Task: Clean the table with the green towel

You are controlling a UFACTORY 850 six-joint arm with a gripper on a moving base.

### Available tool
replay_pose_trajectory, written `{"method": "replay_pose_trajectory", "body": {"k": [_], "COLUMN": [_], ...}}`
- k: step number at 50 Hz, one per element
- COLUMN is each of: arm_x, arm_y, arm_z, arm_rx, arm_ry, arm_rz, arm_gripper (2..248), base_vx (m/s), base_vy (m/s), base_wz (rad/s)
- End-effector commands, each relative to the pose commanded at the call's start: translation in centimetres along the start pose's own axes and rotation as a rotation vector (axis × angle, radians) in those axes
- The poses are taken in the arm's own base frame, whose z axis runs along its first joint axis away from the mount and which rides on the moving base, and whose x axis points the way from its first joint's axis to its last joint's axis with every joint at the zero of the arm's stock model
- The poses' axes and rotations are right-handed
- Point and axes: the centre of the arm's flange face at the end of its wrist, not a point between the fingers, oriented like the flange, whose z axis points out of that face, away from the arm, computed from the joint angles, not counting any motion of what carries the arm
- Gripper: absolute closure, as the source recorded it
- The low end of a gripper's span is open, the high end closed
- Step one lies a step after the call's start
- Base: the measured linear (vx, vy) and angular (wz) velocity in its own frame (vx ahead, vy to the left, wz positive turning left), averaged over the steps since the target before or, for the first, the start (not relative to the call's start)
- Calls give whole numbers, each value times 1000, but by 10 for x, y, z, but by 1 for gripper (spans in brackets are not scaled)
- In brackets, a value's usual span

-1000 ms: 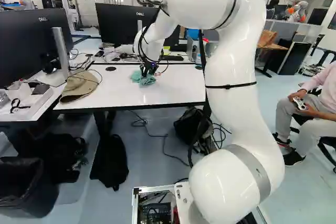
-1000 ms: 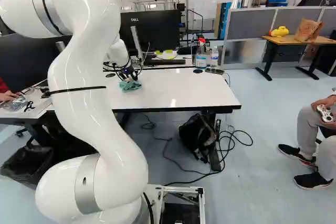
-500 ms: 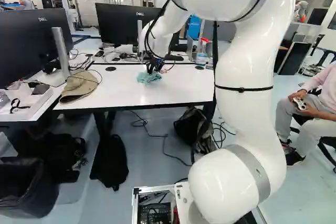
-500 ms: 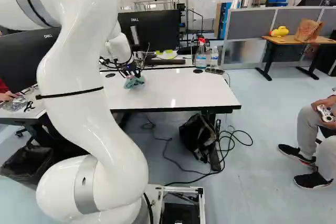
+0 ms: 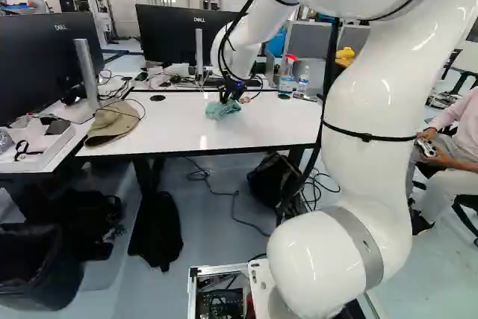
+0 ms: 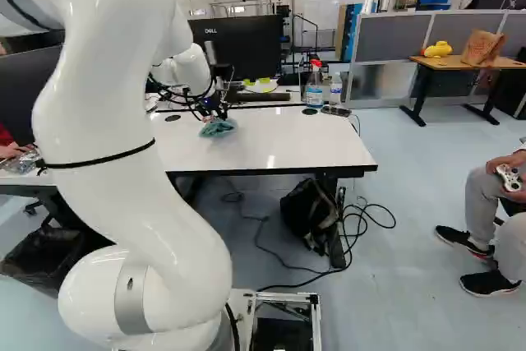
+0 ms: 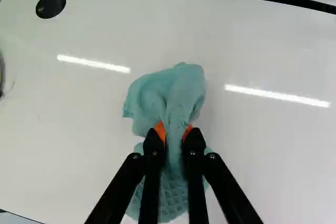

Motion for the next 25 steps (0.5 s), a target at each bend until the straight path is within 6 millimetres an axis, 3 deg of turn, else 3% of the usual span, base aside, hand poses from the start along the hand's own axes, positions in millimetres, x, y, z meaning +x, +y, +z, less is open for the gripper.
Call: {"method": "replay_pose_trajectory", "body": {"k": [25], "arm_x": [-29], "arm_y": [32], "arm_z": [-19], "arm_rx": [-33], "arm_ry": [-12], "arm_rz": [53], "arm_gripper": [199], "base_vx": [0], "base_vy": [0], "base_wz": [0]}}
